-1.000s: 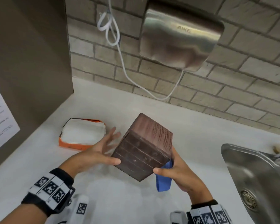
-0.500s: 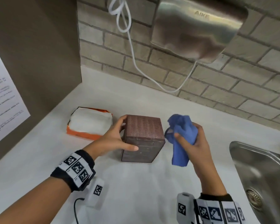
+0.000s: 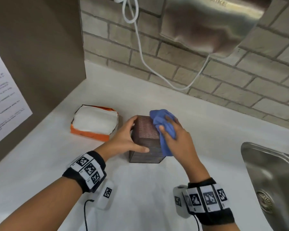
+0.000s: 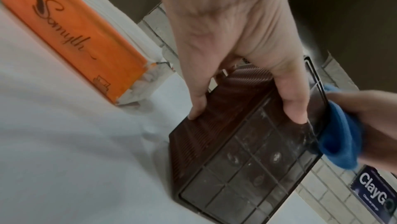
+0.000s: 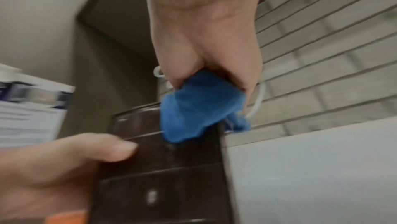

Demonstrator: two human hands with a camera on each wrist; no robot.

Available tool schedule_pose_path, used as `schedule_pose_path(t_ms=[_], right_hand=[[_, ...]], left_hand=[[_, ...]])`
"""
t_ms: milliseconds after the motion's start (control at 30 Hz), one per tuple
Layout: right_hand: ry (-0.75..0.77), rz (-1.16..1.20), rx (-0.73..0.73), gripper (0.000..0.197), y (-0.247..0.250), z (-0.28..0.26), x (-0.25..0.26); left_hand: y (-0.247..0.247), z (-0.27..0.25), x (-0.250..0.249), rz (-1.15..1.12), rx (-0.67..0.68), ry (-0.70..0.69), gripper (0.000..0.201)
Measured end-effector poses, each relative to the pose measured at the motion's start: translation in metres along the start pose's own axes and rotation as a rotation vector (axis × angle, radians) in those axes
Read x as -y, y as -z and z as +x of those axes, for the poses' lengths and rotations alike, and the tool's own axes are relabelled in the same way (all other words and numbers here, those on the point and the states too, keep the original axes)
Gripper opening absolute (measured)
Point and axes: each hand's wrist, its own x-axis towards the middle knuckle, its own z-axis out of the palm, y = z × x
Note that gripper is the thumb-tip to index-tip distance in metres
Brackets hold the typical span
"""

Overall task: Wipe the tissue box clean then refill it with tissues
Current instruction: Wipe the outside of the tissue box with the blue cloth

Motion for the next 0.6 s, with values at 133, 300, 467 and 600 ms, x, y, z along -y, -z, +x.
schedule_pose_path(t_ms=[133,300,467,600], right_hand=[[0.06,-0.092,-0.145,0.039,-0.011,-0.004,0.011],[0.299,-0.219,-0.044,0.042,-0.063,-0.012,0.048],[-0.02,-0.036,-0.12,0.038,-0.008,-0.003,0.006],[0.038,-0.123,-0.178,0.038,-0.02,-0.004,0.022]], left_hand=[[-0.002,0.001,0.002,0.01,-0.024,-0.014,0.117],[-0.004,0.007,0.002,0.168,-0.081,0.008,0.03],[-0.004,0.001,0.007,0.059,-0.036,-0.024,0.115],[-0.003,0.005,0.008,0.052,-0.032,-0.046,0.115]])
